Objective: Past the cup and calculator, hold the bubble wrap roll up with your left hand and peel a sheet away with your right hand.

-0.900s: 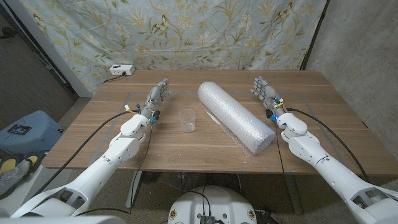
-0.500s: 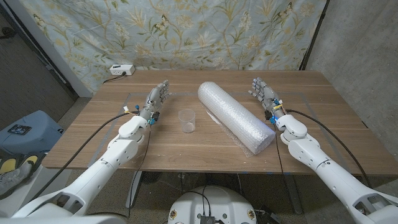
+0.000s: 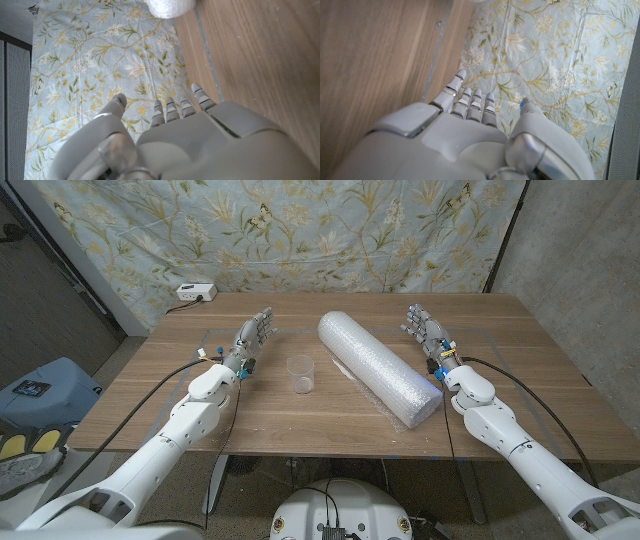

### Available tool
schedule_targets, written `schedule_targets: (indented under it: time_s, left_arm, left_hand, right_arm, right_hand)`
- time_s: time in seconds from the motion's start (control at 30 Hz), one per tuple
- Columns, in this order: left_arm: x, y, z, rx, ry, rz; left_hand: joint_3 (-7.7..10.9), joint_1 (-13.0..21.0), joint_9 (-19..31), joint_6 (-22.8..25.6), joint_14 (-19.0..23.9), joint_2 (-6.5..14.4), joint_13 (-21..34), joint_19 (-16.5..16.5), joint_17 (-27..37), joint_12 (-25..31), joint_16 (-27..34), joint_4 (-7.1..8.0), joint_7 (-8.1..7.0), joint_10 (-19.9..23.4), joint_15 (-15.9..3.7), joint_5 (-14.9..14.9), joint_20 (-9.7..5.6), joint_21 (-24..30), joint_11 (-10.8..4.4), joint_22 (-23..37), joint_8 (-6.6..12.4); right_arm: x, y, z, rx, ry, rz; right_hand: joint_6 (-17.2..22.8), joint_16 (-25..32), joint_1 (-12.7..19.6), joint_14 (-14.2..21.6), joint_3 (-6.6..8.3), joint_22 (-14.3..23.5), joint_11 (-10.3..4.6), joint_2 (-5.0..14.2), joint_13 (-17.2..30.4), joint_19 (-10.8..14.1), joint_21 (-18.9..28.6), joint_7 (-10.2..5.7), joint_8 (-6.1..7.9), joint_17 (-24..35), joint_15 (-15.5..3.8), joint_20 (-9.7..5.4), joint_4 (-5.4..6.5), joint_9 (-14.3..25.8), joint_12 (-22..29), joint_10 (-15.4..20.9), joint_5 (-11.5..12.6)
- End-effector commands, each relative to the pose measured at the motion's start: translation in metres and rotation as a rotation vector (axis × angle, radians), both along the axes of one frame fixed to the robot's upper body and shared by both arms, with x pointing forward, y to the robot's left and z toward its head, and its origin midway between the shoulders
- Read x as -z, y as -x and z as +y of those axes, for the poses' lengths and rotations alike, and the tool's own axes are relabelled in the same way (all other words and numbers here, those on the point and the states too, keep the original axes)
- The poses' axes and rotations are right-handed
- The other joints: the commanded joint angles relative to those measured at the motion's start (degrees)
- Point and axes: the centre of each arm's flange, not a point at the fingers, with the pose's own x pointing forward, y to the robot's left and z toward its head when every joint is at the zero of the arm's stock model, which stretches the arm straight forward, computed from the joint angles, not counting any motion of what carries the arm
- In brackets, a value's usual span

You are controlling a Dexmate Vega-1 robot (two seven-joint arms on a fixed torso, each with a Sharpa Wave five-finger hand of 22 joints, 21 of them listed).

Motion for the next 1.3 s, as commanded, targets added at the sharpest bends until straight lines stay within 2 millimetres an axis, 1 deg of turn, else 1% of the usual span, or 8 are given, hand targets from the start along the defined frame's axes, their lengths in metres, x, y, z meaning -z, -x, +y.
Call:
schedule_targets:
  time_s: [0.03, 0.5, 0.77, 1.0, 1.03, 1.1, 1.17, 1.3]
  left_arm:
    - [-0.02, 0.007, 0.001, 0.001, -0.058, -0.008]
    - [-0.046, 0.027, 0.001, 0.007, -0.136, -0.015]
    - [-0.063, 0.038, 0.003, -0.023, -0.209, -0.007]
    - [-0.083, 0.043, -0.002, -0.03, -0.3, -0.022]
    - [-0.086, 0.043, -0.003, -0.034, -0.309, -0.027]
    - [-0.092, 0.043, -0.007, -0.038, -0.32, -0.055]
    - [-0.098, 0.045, -0.012, -0.06, -0.336, -0.092]
    - [-0.114, 0.044, -0.022, -0.058, -0.411, -0.113]
  left_hand:
    - [0.26, 1.11, 0.05, 0.05, 0.14, 0.11, -0.1, 0.49, 0.22, 0.17, 0.11, -0.78, 0.69, 0.18, 0.7, 0.39, 0.22, -0.05, 0.17, 0.15, 0.09]
    - [0.72, 2.82, 0.03, -0.7, 0.4, -0.74, -0.8, 1.11, 0.24, 0.03, 0.1, -3.41, 1.35, -0.24, 0.9, 0.87, 0.18, -0.55, -0.2, 0.05, -0.09]
    - [1.13, 5.47, 0.05, -1.26, 1.52, -2.26, -1.36, 1.88, 0.31, 0.14, 0.38, -7.0, 1.79, -0.27, 1.32, 1.34, 0.91, -1.19, 0.33, -0.01, 0.15]
    - [1.32, 7.32, 0.06, -1.77, 2.29, -3.15, -1.6, 2.96, 0.37, 0.33, 0.49, -8.72, 2.67, 0.03, 1.37, 1.67, 1.28, -1.42, 0.97, 0.0, 0.19]
    - [1.45, 8.12, 0.06, -1.63, 2.66, -3.41, -1.66, 3.33, 0.39, 0.49, 0.56, -9.15, 2.3, 0.35, 0.97, 1.88, 0.88, -1.52, 0.66, 0.0, 0.33]
    - [1.55, 9.44, 0.07, -0.32, 3.21, -3.95, -1.74, 3.87, 0.42, 0.86, 0.6, -9.49, 2.83, 1.26, 0.58, 2.17, 0.52, -1.76, 0.92, 0.02, 0.89]
    - [1.37, 11.18, 0.12, 2.44, 5.25, -4.73, -1.79, 5.75, 0.47, 1.63, 1.03, -9.37, 3.3, 3.31, -0.22, 2.43, -0.07, -1.79, 0.75, 0.07, 1.62]
    - [1.23, 12.51, 0.19, 4.67, 6.46, -5.2, -1.76, 6.39, 0.49, 1.99, 1.14, -9.36, 3.44, 4.49, -0.74, 2.61, -0.58, -2.1, 0.02, 0.09, 2.12]
  right_arm:
    - [0.0, 0.002, -0.001, 0.007, 0.0, -0.013]
    - [0.0, 0.0, -0.002, 0.006, 0.001, -0.013]
    - [-0.005, -0.004, 0.0, 0.001, -0.003, -0.014]
    - [-0.009, -0.007, -0.001, 0.003, -0.006, -0.019]
    - [-0.009, -0.007, -0.001, 0.004, -0.008, -0.02]
    - [-0.01, -0.008, -0.002, 0.005, -0.009, -0.023]
    - [-0.011, -0.008, -0.003, 0.006, -0.014, -0.027]
    - [-0.013, -0.009, -0.005, 0.008, -0.019, -0.036]
  right_hand:
    - [0.21, 0.29, 0.51, -0.01, 0.69, 0.13, 0.24, 0.0, 0.13, -0.11, 0.04, -0.21, 0.07, -0.11, -0.25, 0.02, -0.01, 0.05, 0.03, 0.2, 0.08]
    - [0.23, 0.26, 0.38, -0.15, 0.96, 0.14, 0.35, -0.03, 0.12, -0.24, -0.03, -0.09, -0.01, -0.27, 0.0, 0.01, -0.15, 0.05, -0.09, -0.04, 0.01]
    - [0.06, 0.26, 0.37, -0.2, 1.16, 0.14, 0.33, -0.04, 0.11, -0.25, -0.05, -0.07, -0.11, -0.38, 0.13, 0.13, -0.29, 0.05, -0.22, -0.36, -0.02]
    - [-0.1, 0.24, 0.3, -0.31, 1.3, 0.15, 0.31, -0.05, 0.11, -0.29, -0.06, -0.15, -0.2, -0.44, 0.22, 0.2, -0.36, 0.05, -0.25, -0.48, -0.05]
    - [-0.12, 0.23, 0.29, -0.37, 1.32, 0.15, 0.29, -0.04, 0.11, -0.31, -0.07, -0.12, -0.21, -0.45, 0.25, 0.22, -0.37, 0.05, -0.25, -0.48, -0.05]
    - [-0.11, 0.23, 0.27, -0.37, 1.35, 0.15, 0.23, -0.05, 0.11, -0.33, -0.08, -0.15, -0.21, -0.46, 0.27, 0.24, -0.38, 0.05, -0.25, -0.48, -0.06]
    - [-0.13, 0.23, 0.29, -0.38, 1.39, 0.15, 0.3, -0.05, 0.11, -0.34, -0.08, -0.09, -0.22, -0.48, 0.28, 0.27, -0.42, 0.05, -0.25, -0.49, -0.06]
    - [-0.13, 0.25, 0.25, -0.38, 1.47, 0.15, 0.35, -0.07, 0.11, -0.34, -0.08, -0.12, -0.22, -0.51, 0.24, 0.31, -0.47, 0.05, -0.2, -0.37, -0.07]
